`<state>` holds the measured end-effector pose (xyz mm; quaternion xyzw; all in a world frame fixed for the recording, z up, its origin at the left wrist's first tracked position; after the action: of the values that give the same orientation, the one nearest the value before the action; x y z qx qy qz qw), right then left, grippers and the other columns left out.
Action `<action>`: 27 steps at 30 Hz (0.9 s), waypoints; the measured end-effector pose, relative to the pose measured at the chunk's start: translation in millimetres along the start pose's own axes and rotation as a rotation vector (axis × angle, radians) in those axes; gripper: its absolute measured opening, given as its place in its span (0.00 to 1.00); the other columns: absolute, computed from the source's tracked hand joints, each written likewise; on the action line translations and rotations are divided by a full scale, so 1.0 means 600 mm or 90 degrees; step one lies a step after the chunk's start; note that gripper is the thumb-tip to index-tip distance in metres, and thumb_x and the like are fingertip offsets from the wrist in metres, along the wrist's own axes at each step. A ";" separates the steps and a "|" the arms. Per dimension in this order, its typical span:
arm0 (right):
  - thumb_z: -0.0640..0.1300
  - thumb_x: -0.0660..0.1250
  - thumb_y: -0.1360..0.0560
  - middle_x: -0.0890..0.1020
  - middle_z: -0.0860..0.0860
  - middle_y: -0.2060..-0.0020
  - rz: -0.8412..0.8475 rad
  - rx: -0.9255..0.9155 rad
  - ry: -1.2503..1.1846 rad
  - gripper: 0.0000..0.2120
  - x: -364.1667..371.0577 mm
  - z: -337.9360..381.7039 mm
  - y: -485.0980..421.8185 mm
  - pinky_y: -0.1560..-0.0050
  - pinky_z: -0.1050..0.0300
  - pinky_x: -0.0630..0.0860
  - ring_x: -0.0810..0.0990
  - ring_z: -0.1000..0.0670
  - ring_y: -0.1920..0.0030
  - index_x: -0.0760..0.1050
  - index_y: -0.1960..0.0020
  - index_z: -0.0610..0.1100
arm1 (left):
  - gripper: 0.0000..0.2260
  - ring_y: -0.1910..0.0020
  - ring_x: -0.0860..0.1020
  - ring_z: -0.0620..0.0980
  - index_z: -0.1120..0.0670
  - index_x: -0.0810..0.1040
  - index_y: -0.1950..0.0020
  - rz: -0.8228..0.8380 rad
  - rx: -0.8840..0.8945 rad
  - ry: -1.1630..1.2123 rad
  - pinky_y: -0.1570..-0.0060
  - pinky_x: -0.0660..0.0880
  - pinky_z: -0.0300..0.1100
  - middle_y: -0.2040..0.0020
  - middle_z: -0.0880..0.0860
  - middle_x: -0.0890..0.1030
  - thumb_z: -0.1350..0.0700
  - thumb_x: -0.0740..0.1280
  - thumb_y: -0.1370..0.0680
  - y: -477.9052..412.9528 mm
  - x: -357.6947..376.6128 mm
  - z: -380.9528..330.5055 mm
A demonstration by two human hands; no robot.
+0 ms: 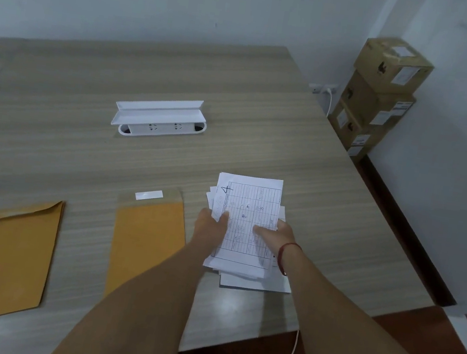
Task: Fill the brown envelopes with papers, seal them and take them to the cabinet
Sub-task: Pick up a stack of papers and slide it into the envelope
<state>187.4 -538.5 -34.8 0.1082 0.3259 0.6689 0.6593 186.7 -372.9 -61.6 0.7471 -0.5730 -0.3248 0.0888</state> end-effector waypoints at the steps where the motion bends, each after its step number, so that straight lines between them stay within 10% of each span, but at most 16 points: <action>1: 0.38 0.66 0.23 0.77 0.51 0.43 -0.007 -0.003 -0.014 0.13 0.000 -0.003 -0.002 0.48 0.60 0.69 0.74 0.50 0.49 0.72 0.39 0.42 | 0.16 0.47 0.78 0.56 0.60 0.70 0.38 0.004 -0.003 0.010 0.51 0.75 0.46 0.43 0.57 0.79 0.51 0.63 0.20 -0.003 0.001 0.002; 27: 0.42 0.66 0.23 0.70 0.46 0.30 0.208 0.001 0.160 0.27 0.215 0.118 -0.016 0.29 0.47 0.66 0.69 0.43 0.30 0.62 0.27 0.39 | 0.15 0.47 0.75 0.52 0.56 0.65 0.34 -0.092 0.024 0.086 0.47 0.76 0.47 0.42 0.53 0.75 0.54 0.59 0.18 -0.027 -0.247 -0.003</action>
<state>222.2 -395.7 -22.8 0.0760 0.3841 0.7750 0.4960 180.8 -232.8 -11.7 0.8084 -0.5162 -0.2684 0.0895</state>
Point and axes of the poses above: each hand's wrist, its own y-axis away from the middle knuckle, its own x-axis out of the palm, z = x × y, the point moved 3 cm from there along -y, towards the middle knuckle
